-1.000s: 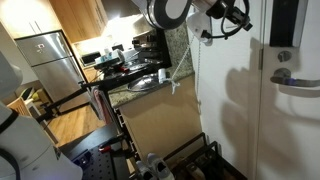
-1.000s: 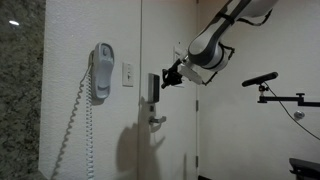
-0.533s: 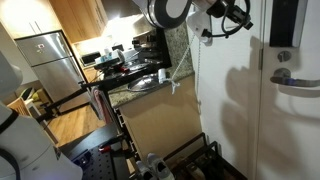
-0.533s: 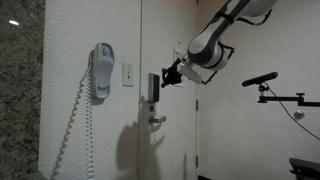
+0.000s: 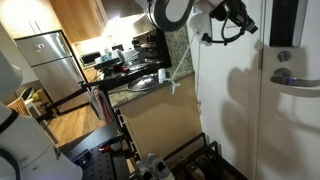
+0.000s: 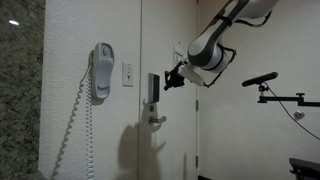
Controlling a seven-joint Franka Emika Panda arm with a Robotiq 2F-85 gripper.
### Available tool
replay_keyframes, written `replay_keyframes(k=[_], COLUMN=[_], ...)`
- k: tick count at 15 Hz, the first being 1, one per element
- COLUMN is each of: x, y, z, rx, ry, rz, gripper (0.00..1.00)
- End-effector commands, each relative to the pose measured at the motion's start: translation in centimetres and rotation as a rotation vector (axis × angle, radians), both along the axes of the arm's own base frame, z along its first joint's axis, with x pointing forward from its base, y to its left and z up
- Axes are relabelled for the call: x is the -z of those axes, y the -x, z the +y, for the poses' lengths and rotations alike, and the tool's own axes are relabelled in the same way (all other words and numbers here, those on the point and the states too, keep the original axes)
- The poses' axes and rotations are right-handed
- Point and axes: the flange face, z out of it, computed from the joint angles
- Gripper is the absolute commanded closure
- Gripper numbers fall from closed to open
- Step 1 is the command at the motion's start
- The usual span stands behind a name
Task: Push a button on the digital lock on the door
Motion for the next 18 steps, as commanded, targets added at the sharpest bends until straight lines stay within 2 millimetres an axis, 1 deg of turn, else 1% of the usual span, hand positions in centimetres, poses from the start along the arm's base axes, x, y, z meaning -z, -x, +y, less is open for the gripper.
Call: replay_keyframes(k=[1, 5, 9, 12, 15, 18], x=[-1.7, -3.2, -4.8, -6.2, -7.0, -7.4], y=[0.3, 0.1, -0.9, -1.9, -3.1, -4.2], z=[-1.6, -4.2, -5.8, -5.7, -4.9, -3.9], rx=[0.062, 0.108, 0.124, 0.111, 0.090, 0.070], ry=[-0.038, -0.022, 0.000, 0.019, 0.025, 0.023], rz=[-0.033, -0.068, -0.090, -0.104, -0.098, -0.074], gripper=[1.00, 1.00, 1.00, 1.00, 1.00, 1.00])
